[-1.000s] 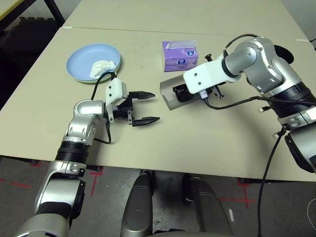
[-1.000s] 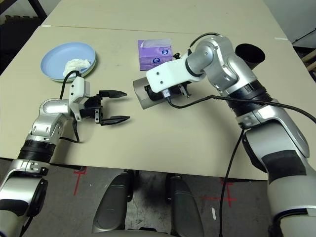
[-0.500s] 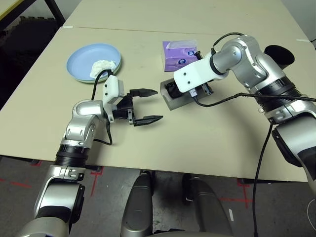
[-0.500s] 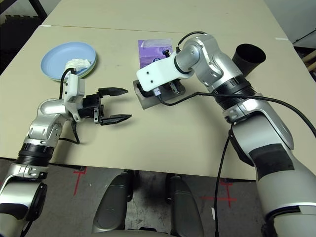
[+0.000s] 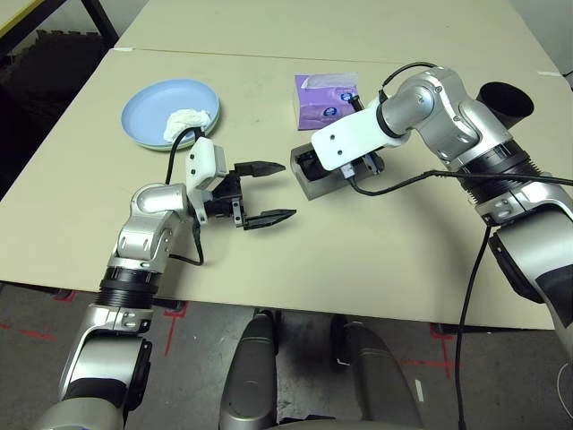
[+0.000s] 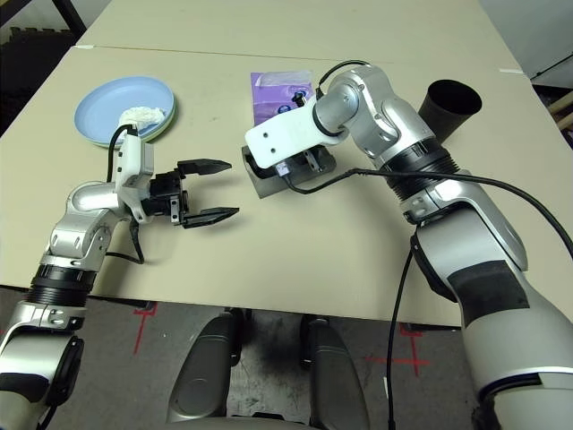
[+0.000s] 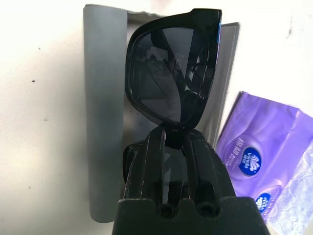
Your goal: Organize and tidy the items on the table.
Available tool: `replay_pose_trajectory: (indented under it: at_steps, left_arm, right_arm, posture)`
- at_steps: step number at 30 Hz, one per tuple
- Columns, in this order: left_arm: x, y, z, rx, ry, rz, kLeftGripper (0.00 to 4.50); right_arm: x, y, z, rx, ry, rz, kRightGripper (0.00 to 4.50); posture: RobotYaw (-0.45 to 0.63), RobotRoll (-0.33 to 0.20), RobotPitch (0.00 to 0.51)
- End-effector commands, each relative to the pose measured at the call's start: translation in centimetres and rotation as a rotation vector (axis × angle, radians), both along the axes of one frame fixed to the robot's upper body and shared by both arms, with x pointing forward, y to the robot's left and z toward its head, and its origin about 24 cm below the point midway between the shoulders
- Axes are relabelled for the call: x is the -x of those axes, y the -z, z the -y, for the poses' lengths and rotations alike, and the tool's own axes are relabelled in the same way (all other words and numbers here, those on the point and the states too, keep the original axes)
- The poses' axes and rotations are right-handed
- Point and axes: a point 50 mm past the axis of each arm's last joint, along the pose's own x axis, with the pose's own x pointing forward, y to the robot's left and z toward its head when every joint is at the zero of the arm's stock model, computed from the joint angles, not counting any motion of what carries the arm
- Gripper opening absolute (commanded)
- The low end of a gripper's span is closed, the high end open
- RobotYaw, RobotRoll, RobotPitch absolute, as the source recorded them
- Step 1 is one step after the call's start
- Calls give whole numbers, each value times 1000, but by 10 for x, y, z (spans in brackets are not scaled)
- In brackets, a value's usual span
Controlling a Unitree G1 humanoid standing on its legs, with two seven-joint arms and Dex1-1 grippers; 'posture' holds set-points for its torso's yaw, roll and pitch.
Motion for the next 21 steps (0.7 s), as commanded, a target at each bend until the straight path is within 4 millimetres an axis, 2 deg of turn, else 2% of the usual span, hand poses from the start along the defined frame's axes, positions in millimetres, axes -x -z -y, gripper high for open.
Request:
replay_pose_trajectory:
  at_steps: [1, 21]
  left_arm:
    - [3, 2, -1, -15, -27, -3, 4500]
    - [4, 4, -5, -15, -66, 0, 4500]
  right_arm:
    - [-2, 7, 1, 23, 7, -16, 537]
    - [-2, 11, 0, 37, -6, -39, 537]
  posture:
    - [279, 0, 232]
    - [283, 0, 230]
